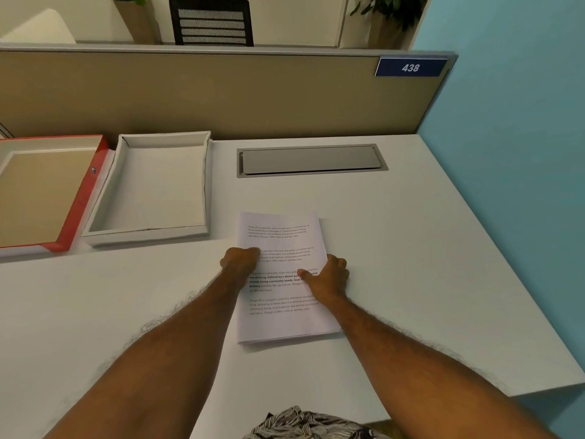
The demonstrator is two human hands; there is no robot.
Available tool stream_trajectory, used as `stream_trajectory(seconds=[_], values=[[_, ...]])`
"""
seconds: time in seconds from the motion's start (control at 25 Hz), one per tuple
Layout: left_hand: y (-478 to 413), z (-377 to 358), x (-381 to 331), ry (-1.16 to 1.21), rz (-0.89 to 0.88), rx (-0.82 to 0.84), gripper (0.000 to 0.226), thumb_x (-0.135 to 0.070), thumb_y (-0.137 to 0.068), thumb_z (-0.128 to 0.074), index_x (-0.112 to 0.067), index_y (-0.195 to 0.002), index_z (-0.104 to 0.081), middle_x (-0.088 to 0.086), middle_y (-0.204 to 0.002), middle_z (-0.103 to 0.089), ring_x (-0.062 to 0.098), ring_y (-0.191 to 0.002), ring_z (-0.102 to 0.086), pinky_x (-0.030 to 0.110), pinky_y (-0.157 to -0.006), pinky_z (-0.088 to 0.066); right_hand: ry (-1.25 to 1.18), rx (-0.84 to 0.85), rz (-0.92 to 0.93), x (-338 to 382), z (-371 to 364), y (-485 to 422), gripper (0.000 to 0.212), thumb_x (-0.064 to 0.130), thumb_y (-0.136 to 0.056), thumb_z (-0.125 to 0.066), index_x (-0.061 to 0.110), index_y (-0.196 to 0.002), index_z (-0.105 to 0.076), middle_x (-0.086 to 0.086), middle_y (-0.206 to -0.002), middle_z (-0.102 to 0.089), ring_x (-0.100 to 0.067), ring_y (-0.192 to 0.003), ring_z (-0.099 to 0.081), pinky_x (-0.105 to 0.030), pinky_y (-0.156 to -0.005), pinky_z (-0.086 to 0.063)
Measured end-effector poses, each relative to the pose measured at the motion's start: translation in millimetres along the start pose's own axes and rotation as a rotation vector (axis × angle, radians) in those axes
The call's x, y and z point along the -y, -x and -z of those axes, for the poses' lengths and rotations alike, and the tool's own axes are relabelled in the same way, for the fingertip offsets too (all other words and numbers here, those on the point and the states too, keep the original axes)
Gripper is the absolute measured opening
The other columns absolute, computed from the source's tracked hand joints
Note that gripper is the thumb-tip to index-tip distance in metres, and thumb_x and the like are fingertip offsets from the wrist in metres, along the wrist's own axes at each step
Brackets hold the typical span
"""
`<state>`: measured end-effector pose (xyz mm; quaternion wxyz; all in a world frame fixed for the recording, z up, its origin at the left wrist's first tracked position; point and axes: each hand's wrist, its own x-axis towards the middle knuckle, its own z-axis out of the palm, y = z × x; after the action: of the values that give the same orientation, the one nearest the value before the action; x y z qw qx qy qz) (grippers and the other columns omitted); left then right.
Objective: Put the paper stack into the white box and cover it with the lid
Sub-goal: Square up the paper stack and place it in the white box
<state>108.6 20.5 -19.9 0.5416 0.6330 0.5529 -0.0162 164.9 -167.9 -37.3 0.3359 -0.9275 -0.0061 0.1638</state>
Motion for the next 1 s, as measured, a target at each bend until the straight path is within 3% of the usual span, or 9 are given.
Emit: stream_trajectory(seconds=[0.24,0.36,0.48,0.56,0.64,0.72,0.8,0.88,1.0], values=[[22.4,0.2,11.0,-0.090,-0.330,-0.031,0.045,-0.032,-0.094,-0.057,-0.001,-0.125,-0.046,0.017,-0.123,-0.061,0.037,-0.108,-0.062,0.044,-0.087,-0.054,0.003,0.018,0.014,-3.5,0.0,-5.5,0.085,0.050,-0.064,-0.084,0.010,-0.129,-0.047,-0.012,-0.129,-0.048,-0.030,-0.120,-0.047,-0.045,-0.101,-0.047],[33.7,7.4,15.5,-0.035,-0.498,-0.011,0.038,-0.031,-0.096,-0.054,-0.005,-0.121,-0.043,0.013,-0.115,-0.061,0.031,-0.098,-0.065,0.038,-0.076,-0.058,-0.075,0.091,0.002,-3.5,11.0,-17.2,0.094,0.064,-0.044,-0.084,0.013,-0.118,-0.056,-0.006,-0.120,-0.061,-0.025,-0.108,-0.062,-0.044,-0.093,-0.055],[52.0,17.7,6.9,0.006,-0.632,0.016,0.030,-0.028,-0.097,-0.054,-0.009,-0.116,-0.043,0.002,-0.106,-0.058,0.012,-0.081,-0.065,0.017,-0.060,-0.052,-0.435,0.185,-0.004,3.4,30.8,-28.1,0.100,0.061,-0.036,-0.088,0.013,-0.118,-0.056,-0.005,-0.118,-0.068,-0.023,-0.104,-0.068,-0.039,-0.089,-0.059],[62.7,23.0,-1.5,0.008,-0.713,0.026,0.027,-0.027,-0.096,-0.055,-0.011,-0.114,-0.043,-0.001,-0.104,-0.058,0.006,-0.078,-0.063,0.014,-0.054,-0.053,-0.714,0.372,0.029,11.3,44.8,-26.3,0.077,0.041,-0.047,-0.094,0.016,-0.113,-0.064,-0.010,-0.116,-0.072,-0.032,-0.106,-0.070,-0.038,-0.084,-0.060],[71.0,29.1,-9.0,0.050,-0.766,0.030,0.025,-0.025,-0.096,-0.055,-0.011,-0.112,-0.044,-0.002,-0.103,-0.058,0.005,-0.078,-0.063,0.012,-0.055,-0.053,-0.853,0.514,0.035,20.6,59.0,-20.5,0.069,0.037,-0.047,-0.094,0.017,-0.108,-0.069,-0.011,-0.111,-0.075,-0.033,-0.103,-0.071,-0.041,-0.081,-0.061],[76.6,32.0,-14.9,0.112,-0.790,0.018,0.023,-0.024,-0.096,-0.056,-0.011,-0.111,-0.043,-0.002,-0.101,-0.059,0.009,-0.081,-0.065,0.012,-0.057,-0.054,-0.878,0.447,0.099,32.6,72.0,-15.1,0.065,0.037,-0.049,-0.093,0.015,-0.106,-0.069,-0.011,-0.108,-0.076,-0.033,-0.099,-0.072,-0.043,-0.081,-0.061],[84.0,34.9,-21.5,0.205,-0.840,0.000,0.022,-0.021,-0.096,-0.056,-0.011,-0.109,-0.041,-0.005,-0.097,-0.059,0.011,-0.081,-0.067,0.015,-0.058,-0.056,-0.815,0.296,0.198,48.8,83.0,-8.6,0.042,0.028,-0.067,-0.086,0.017,-0.102,-0.067,-0.009,-0.103,-0.075,-0.034,-0.095,-0.073,-0.044,-0.079,-0.062],[91.4,36.2,-29.7,0.276,-0.908,-0.001,0.022,-0.019,-0.096,-0.055,-0.012,-0.108,-0.038,-0.008,-0.098,-0.058,0.005,-0.080,-0.068,0.017,-0.059,-0.056,-0.776,0.183,0.284,65.7,93.7,-1.1,0.024,0.020,-0.079,-0.078,0.023,-0.098,-0.064,-0.003,-0.098,-0.073,-0.028,-0.087,-0.073,-0.040,-0.074,-0.063],[97.6,37.9,-36.0,0.305,-0.983,-0.020,0.023,-0.017,-0.096,-0.053,-0.012,-0.110,-0.035,-0.011,-0.100,-0.054,-0.009,-0.086,-0.064,0.014,-0.061,-0.056,-0.786,0.107,0.381,78.4,100.4,7.8,0.021,0.019,-0.082,-0.075,0.030,-0.096,-0.063,0.004,-0.095,-0.072,-0.019,-0.082,-0.072,-0.031,-0.067,-0.062]])
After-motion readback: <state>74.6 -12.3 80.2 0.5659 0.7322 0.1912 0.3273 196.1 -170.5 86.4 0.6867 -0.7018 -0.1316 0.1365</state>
